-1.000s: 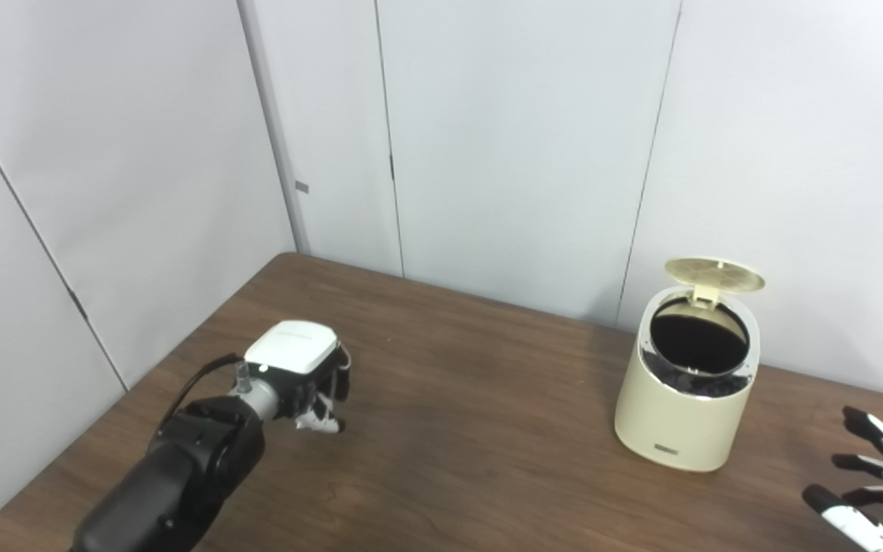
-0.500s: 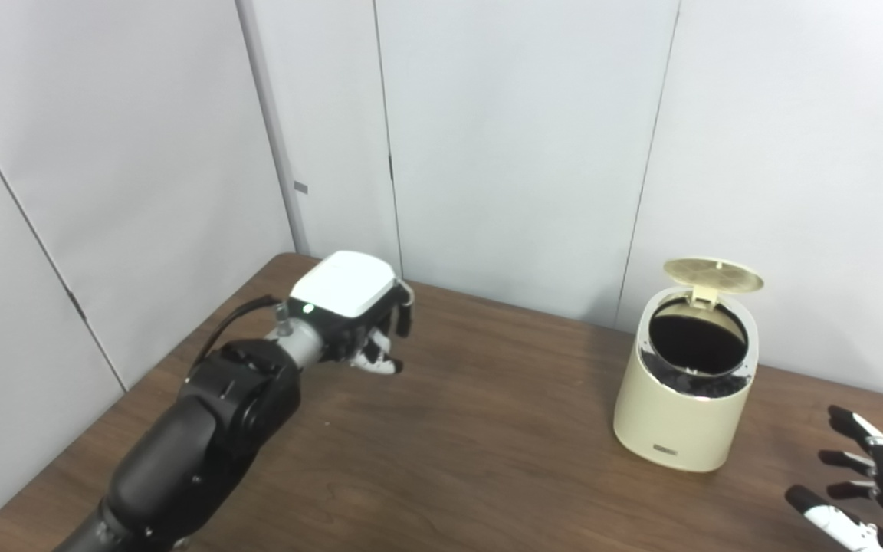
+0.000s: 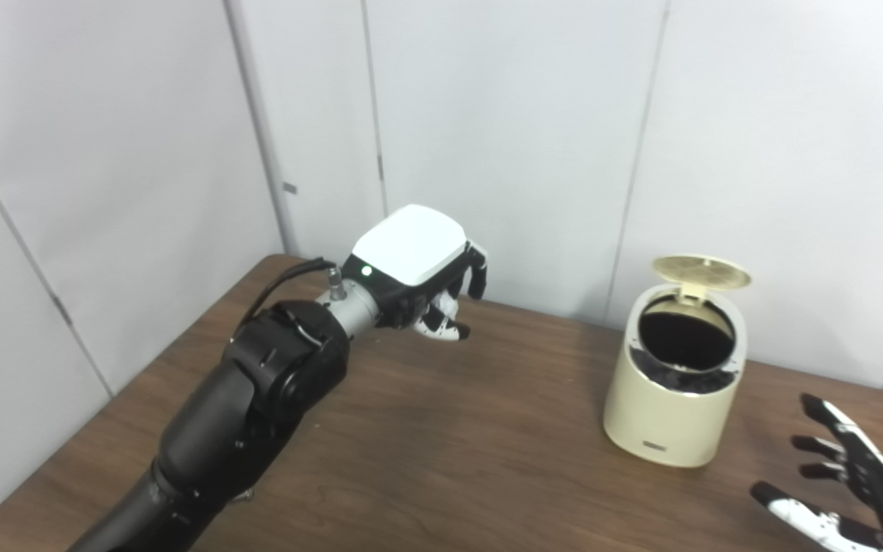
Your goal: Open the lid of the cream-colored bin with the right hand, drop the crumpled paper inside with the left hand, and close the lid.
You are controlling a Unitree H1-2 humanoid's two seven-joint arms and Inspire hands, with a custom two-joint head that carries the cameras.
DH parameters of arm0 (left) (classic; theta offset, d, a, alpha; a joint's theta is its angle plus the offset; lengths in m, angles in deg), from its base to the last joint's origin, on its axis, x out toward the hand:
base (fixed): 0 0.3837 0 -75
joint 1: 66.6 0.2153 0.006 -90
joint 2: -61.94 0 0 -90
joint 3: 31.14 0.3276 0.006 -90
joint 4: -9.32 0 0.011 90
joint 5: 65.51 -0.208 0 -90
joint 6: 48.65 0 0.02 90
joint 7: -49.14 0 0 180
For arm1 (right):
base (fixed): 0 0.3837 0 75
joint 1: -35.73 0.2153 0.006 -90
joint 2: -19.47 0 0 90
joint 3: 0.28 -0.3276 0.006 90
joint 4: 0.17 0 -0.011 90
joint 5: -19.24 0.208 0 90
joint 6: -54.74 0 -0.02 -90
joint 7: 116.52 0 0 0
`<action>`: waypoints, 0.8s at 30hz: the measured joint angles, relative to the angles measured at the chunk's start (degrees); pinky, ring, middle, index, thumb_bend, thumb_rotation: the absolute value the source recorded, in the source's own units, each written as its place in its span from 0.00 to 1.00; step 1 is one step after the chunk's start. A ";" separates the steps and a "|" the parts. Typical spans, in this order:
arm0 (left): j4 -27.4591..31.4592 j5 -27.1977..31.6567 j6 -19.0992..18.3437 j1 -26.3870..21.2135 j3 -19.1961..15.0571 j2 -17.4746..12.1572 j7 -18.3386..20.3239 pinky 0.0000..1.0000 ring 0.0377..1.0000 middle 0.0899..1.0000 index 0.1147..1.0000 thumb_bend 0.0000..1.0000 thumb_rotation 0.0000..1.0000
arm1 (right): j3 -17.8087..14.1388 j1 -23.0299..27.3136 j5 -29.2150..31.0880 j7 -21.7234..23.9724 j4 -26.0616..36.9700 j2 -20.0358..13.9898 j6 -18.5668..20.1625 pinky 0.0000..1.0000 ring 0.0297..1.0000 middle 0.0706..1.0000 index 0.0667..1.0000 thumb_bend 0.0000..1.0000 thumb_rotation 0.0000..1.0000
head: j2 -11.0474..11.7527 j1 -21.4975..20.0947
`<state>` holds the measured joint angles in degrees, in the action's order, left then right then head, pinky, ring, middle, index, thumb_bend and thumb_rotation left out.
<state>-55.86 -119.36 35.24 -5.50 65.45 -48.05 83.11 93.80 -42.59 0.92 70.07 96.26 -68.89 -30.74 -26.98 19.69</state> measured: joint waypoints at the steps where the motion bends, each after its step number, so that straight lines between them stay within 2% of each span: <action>1: -0.52 0.00 0.21 -0.67 0.18 0.48 0.14 0.29 0.33 0.40 0.47 0.49 0.00 | -0.03 0.00 0.17 0.02 0.22 -0.01 0.00 0.66 0.79 0.90 0.91 0.56 0.35 | 0.09 -0.70; 7: -1.23 0.13 0.78 -4.11 1.98 3.44 0.88 0.29 0.32 0.40 0.47 0.49 0.00 | 0.13 0.00 0.11 0.01 0.56 -0.03 -0.31 0.67 0.78 0.89 0.90 0.57 0.36 | 0.26 -3.17; 11: -2.15 0.88 2.06 -6.11 2.94 4.35 0.93 0.31 0.33 0.42 0.48 0.49 0.00 | 0.33 -0.01 -0.36 -0.12 0.07 -0.04 -0.64 0.66 0.78 0.90 0.90 0.59 0.38 | 0.62 -6.42; 18: -5.09 2.40 5.08 -8.64 4.31 6.49 0.04 0.31 0.32 0.39 0.48 0.49 0.00 | 1.12 -0.02 -1.50 -1.03 -2.35 0.17 -3.36 0.63 0.78 0.89 0.89 0.61 0.42 | 1.05 -9.84; 21: -6.71 2.40 5.67 -9.52 5.21 7.76 -0.18 0.26 0.31 0.38 0.47 0.49 0.00 | 1.22 -0.02 -1.58 -1.95 -3.80 0.58 -4.08 0.63 0.78 0.90 0.89 0.62 0.42 | 1.32 -11.17; 24: -7.91 2.41 6.85 -10.25 5.92 8.75 -0.46 0.28 0.32 0.39 0.48 0.49 0.00 | 1.61 -0.02 -1.80 -2.56 -4.34 1.21 -4.58 0.64 0.78 0.90 0.89 0.62 0.43 | 1.50 -11.96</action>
<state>-63.77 -116.94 42.09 -15.75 71.37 -39.30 82.65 95.41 -42.62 -0.88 67.51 91.92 -67.68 -35.32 -25.49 7.73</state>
